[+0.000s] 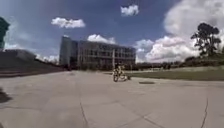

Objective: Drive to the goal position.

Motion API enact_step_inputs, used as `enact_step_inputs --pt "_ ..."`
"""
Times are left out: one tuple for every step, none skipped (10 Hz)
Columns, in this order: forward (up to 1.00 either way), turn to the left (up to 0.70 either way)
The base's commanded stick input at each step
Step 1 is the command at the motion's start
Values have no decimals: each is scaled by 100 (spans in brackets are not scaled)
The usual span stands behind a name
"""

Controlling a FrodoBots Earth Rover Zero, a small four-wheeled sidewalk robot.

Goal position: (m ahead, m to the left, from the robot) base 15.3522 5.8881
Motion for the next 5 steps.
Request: enact_step_inputs --pt "93 15" --pt "93 0" --pt "93 0" --pt "93 0" --pt "93 0"
